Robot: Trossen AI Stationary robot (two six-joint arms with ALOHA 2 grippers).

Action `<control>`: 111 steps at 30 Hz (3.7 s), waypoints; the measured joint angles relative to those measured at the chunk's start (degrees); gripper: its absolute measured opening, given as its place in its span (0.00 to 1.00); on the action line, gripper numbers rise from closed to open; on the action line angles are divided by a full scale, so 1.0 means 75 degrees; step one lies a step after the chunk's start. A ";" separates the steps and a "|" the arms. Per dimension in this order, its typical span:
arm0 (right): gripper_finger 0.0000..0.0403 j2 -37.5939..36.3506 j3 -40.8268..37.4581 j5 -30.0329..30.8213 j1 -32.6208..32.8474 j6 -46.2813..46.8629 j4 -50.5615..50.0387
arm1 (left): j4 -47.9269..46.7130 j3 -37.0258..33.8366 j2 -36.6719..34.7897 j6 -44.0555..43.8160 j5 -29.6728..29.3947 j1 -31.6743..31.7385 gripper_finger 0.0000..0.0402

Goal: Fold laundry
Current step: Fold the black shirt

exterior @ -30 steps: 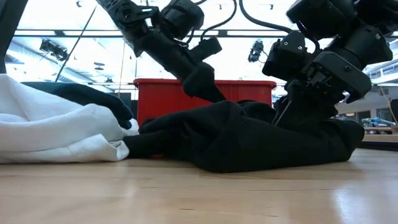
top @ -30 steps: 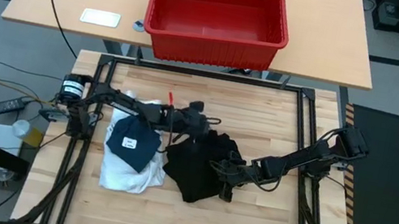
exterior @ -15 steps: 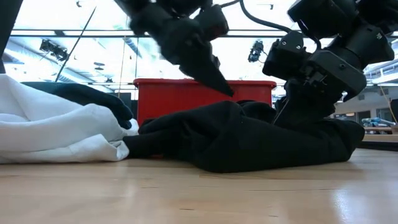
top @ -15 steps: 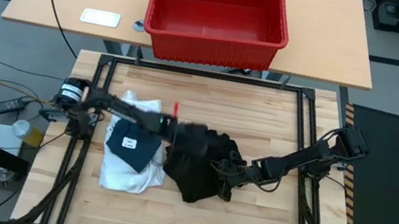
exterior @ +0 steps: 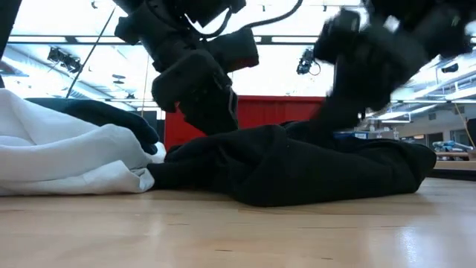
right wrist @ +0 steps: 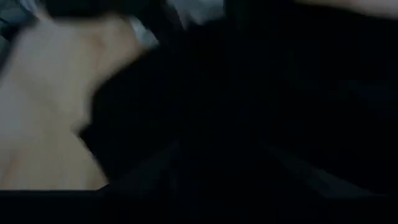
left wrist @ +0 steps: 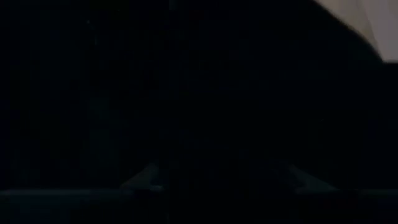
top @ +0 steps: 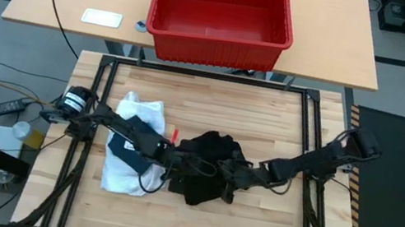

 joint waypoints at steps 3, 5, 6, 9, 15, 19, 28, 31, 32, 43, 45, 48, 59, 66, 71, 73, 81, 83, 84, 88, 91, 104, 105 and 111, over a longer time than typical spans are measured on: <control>0.53 -0.0476 0.0002 0.0675 0.0244 -0.0354 -0.0065 | -0.0165 0.0000 -0.0003 -0.0254 0.0051 -0.0087 0.35; 0.53 -0.0712 0.0000 0.1387 0.0364 -0.0736 -0.0174 | -0.0296 0.0000 -0.0049 -0.0289 0.0018 -0.0191 0.35; 0.53 -0.0749 0.0001 0.1755 0.0380 -0.1026 -0.0142 | -0.0290 0.0003 -0.0057 -0.0317 0.0018 -0.0221 0.35; 0.53 -0.0495 -0.0002 0.2074 0.0153 -0.1795 -0.0084 | -0.0271 0.0006 -0.0001 -0.0394 -0.0002 -0.0256 0.35; 0.53 0.0643 0.0007 0.1617 -0.0524 -0.1958 0.0399 | -0.0366 0.0003 0.0019 -0.0556 -0.0045 -0.0233 0.35; 0.53 0.0700 0.0015 0.1839 -0.0828 -0.1154 -0.0833 | -0.0652 0.0003 0.0019 -0.0664 -0.0124 -0.0233 0.35; 0.53 -0.0804 -0.0006 0.2533 -0.0901 -0.0542 -0.2296 | -0.0768 0.0003 0.0019 -0.0635 -0.0146 -0.0175 0.35; 0.53 -0.1291 -0.0006 0.2584 -0.0891 -0.0465 -0.2493 | -0.0758 0.0000 0.0019 -0.0628 -0.0147 -0.0140 0.35; 0.53 -0.1456 -0.0006 0.2661 -0.0850 -0.0402 -0.2626 | -0.0735 0.0000 0.0019 -0.0616 -0.0174 -0.0140 0.35; 0.53 -0.1679 0.0000 0.1817 -0.0251 -0.0017 -0.2181 | -0.0110 0.0005 -0.0372 -0.0015 -0.0110 -0.0143 0.35; 0.53 -0.1317 0.0000 0.1773 -0.0008 0.0365 -0.2126 | 0.0040 0.0012 -0.0491 0.0093 -0.0080 -0.0114 0.35; 0.53 -0.0753 -0.0006 0.1888 0.0351 0.0943 -0.2173 | 0.0222 0.0008 -0.0491 0.0246 -0.0030 -0.0039 0.35; 0.53 0.0559 -0.0003 0.2238 0.0699 0.1855 -0.1533 | 0.2250 0.0012 0.0109 0.0655 0.0647 0.1251 0.35; 0.53 0.0941 0.0012 0.1957 0.0675 0.1695 -0.0913 | 0.2502 0.0109 0.0854 0.0990 0.0631 0.2129 0.35; 0.53 0.0909 0.0012 0.1961 0.0675 0.1688 -0.0939 | 0.2233 0.0119 0.1047 0.0864 0.0603 0.2907 0.35; 0.53 0.0909 0.0012 0.1949 0.0647 0.1717 -0.0969 | 0.2183 0.0117 0.1031 0.0846 0.0606 0.3114 0.35; 0.53 0.0912 0.0009 0.1900 0.0632 0.1743 -0.0979 | 0.2620 0.0125 -0.0315 0.1583 0.0203 0.2843 0.35; 0.53 0.0912 0.0009 0.1913 0.0632 0.1743 -0.0981 | 0.2385 0.0125 -0.0504 0.1583 0.0368 0.2637 0.35; 0.53 0.0912 0.0009 0.1924 0.0632 0.1740 -0.0988 | 0.2310 0.0127 -0.0515 0.1528 0.0598 0.2516 0.35; 0.53 0.0915 0.0003 0.1927 0.0632 0.1705 -0.0976 | 0.1143 0.0111 -0.0383 0.0970 0.1242 0.1967 0.35; 0.53 0.0915 0.0003 0.1924 0.0632 0.1700 -0.0973 | 0.0576 0.0102 -0.0130 0.0703 0.1259 0.1571 0.35; 0.53 0.0924 0.0000 0.1927 0.0619 0.1627 -0.0978 | -0.1418 0.0122 -0.0176 0.2393 -0.0901 0.1425 0.35; 0.53 0.0921 0.0002 0.1918 0.0619 0.1627 -0.1002 | -0.1625 0.0118 -0.0332 0.2497 -0.1081 0.1470 0.35; 0.53 0.0918 0.0003 0.1868 0.0582 0.1624 -0.1017 | -0.2888 0.0108 -0.1215 0.2596 -0.1744 0.1867 0.35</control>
